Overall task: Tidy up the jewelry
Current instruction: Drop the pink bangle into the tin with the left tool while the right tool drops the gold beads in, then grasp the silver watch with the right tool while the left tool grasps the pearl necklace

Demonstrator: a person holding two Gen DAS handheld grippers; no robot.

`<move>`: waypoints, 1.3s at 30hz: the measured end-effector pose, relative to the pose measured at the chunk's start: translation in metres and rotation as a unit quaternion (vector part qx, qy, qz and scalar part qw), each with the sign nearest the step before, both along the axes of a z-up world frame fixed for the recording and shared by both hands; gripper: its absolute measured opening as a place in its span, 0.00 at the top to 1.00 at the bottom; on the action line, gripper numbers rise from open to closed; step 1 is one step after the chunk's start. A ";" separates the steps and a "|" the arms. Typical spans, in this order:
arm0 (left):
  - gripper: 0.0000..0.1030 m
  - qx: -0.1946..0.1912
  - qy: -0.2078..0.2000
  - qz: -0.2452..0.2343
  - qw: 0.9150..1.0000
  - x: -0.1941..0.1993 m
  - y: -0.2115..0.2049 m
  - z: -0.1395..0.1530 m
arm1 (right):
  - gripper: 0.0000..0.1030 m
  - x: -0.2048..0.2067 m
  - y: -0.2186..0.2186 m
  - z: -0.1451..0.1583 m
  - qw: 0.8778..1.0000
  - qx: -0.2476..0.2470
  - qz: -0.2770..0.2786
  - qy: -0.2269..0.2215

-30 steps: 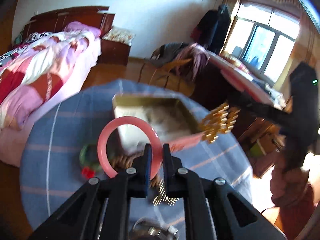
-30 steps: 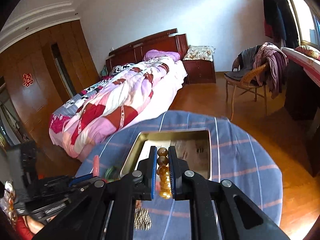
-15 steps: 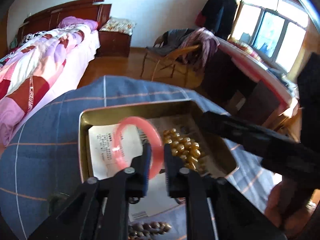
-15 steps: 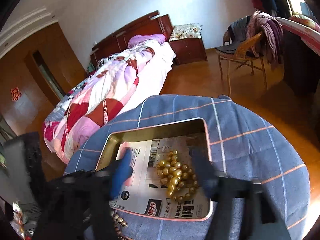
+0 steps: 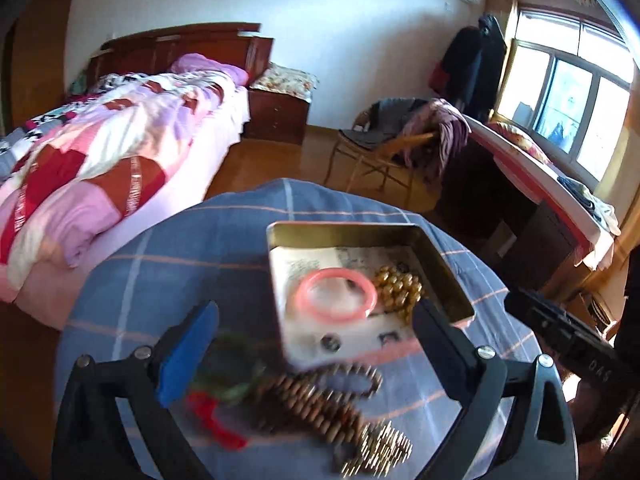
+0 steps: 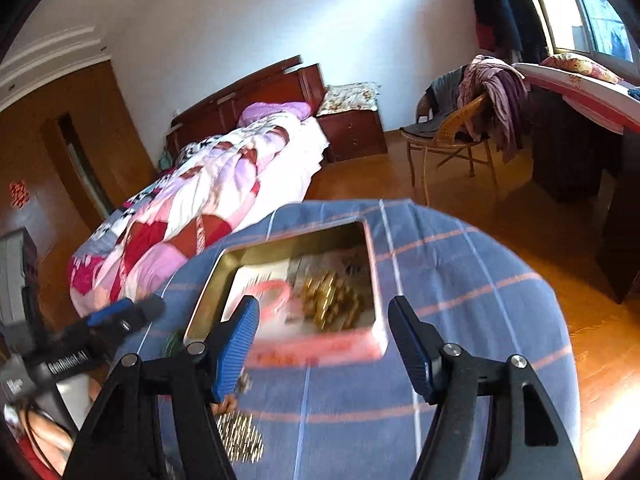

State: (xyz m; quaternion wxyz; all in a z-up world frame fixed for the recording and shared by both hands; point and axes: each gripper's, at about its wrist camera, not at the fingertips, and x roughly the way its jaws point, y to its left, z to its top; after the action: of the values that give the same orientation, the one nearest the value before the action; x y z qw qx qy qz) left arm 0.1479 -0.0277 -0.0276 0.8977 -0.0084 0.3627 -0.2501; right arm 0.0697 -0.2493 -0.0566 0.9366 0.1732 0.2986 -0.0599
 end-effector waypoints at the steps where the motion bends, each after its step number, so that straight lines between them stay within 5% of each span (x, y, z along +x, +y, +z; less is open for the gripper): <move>1: 0.04 0.002 -0.001 0.006 1.000 -0.006 0.008 0.000 | 0.35 -0.008 0.006 -0.002 1.000 -0.003 0.006 0.002; 10: 0.04 -0.009 0.025 0.065 0.998 -0.057 0.085 -0.020 | 0.35 -0.050 0.059 -0.021 0.997 0.003 0.075 0.023; 18: 0.05 0.002 0.054 0.080 0.995 -0.084 0.109 -0.047 | 0.35 -0.063 0.100 -0.038 0.990 0.010 0.135 0.047; 35: 0.05 0.045 0.044 0.113 0.992 -0.097 0.134 -0.063 | 0.35 -0.013 0.179 -0.084 0.957 -0.079 0.234 0.150; 36: 0.05 0.044 0.046 0.112 0.992 -0.097 0.134 -0.063 | 0.37 -0.014 0.181 -0.087 0.956 -0.085 0.233 0.154; 39: 0.05 0.037 0.046 0.106 0.993 -0.097 0.133 -0.063 | 0.70 -0.020 0.188 -0.086 0.951 -0.121 0.242 0.147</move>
State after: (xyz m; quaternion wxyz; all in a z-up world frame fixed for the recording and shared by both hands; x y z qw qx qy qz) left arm 0.0505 0.1049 -0.0905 0.9013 -0.0246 0.4094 -0.1391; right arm 0.0500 -0.0612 -0.1429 0.8825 -0.0298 0.4566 0.1084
